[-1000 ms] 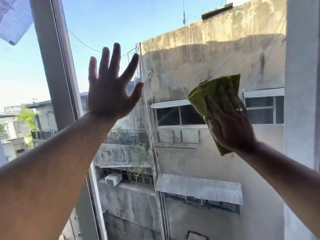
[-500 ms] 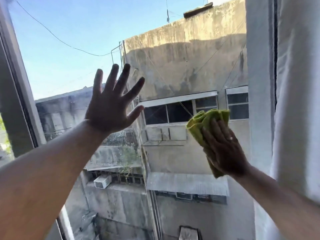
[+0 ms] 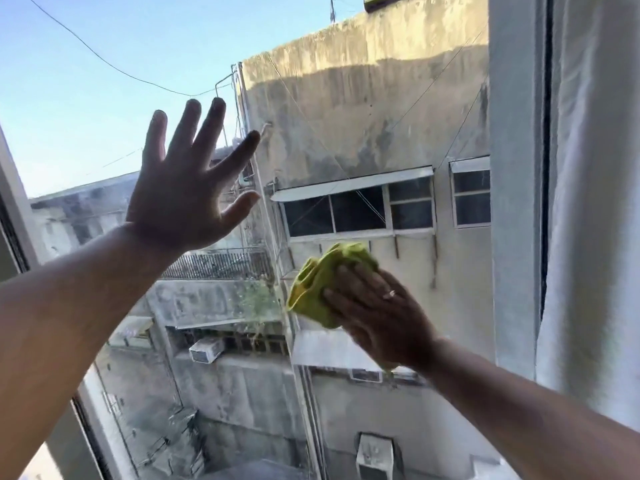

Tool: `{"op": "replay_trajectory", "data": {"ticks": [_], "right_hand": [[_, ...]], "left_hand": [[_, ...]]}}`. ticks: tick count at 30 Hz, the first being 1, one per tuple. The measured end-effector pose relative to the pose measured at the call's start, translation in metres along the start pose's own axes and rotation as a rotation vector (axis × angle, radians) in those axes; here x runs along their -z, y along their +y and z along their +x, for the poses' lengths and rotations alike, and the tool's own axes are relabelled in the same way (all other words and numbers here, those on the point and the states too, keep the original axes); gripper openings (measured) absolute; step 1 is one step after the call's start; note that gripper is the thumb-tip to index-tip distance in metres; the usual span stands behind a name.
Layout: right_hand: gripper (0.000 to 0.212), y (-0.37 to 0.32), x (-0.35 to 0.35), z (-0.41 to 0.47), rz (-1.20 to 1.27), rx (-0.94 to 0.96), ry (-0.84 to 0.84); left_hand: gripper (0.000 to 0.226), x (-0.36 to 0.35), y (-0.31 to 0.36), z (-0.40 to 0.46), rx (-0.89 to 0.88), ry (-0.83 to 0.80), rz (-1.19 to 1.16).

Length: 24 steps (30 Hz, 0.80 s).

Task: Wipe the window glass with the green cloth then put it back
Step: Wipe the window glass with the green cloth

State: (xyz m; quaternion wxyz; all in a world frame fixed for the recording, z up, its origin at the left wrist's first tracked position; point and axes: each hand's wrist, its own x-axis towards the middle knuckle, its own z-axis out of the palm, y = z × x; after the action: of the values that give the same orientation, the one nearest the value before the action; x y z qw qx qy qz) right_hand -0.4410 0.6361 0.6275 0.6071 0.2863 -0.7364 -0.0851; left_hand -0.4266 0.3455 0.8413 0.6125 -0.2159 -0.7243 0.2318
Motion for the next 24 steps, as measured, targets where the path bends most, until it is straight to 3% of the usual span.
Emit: {"op": "replay_trajectory", "data": {"ticks": [4, 7, 9, 11, 13, 14, 16, 18, 21, 22, 24], "right_hand": [[0.059, 0.068, 0.023, 0.045, 0.006, -0.392, 0.06], [0.061, 0.043, 0.019, 0.105, 0.01, -0.671, 0.164], [0.062, -0.007, 0.01, 0.117, 0.063, -0.519, 0.14], [0.062, -0.044, 0.006, 0.103, 0.087, -0.107, 0.015], [0.055, -0.037, 0.011, 0.091, 0.056, 0.213, -0.06], [0.051, -0.023, 0.014, 0.09, 0.029, 0.267, -0.061], [0.048, 0.011, 0.018, 0.098, 0.019, 0.166, -0.03], [0.05, 0.041, 0.024, 0.121, 0.011, -0.078, 0.066], [0.056, 0.022, 0.022, 0.168, 0.016, -0.372, 0.173], [0.058, 0.0, 0.017, 0.179, 0.025, -0.374, 0.169], [0.062, -0.05, 0.004, 0.181, 0.069, -0.132, 0.091]], "left_hand": [[0.074, -0.004, 0.001, 0.001, 0.01, 0.002, 0.015], [0.072, -0.004, 0.003, -0.002, 0.005, -0.002, 0.017], [0.068, 0.001, -0.001, -0.005, 0.002, 0.022, -0.038], [0.068, 0.009, -0.015, -0.01, 0.079, 0.033, -0.029], [0.072, 0.015, -0.037, -0.018, 0.201, 0.001, 0.016], [0.074, 0.016, -0.045, -0.021, 0.259, -0.027, 0.005], [0.077, 0.013, -0.05, -0.028, 0.343, -0.042, -0.042], [0.075, 0.006, -0.047, -0.031, 0.354, -0.002, -0.039], [0.074, -0.001, -0.051, -0.029, 0.326, 0.035, -0.035], [0.073, -0.001, -0.053, -0.03, 0.325, 0.043, -0.032], [0.073, 0.0, -0.055, -0.034, 0.329, 0.048, -0.027]]}}
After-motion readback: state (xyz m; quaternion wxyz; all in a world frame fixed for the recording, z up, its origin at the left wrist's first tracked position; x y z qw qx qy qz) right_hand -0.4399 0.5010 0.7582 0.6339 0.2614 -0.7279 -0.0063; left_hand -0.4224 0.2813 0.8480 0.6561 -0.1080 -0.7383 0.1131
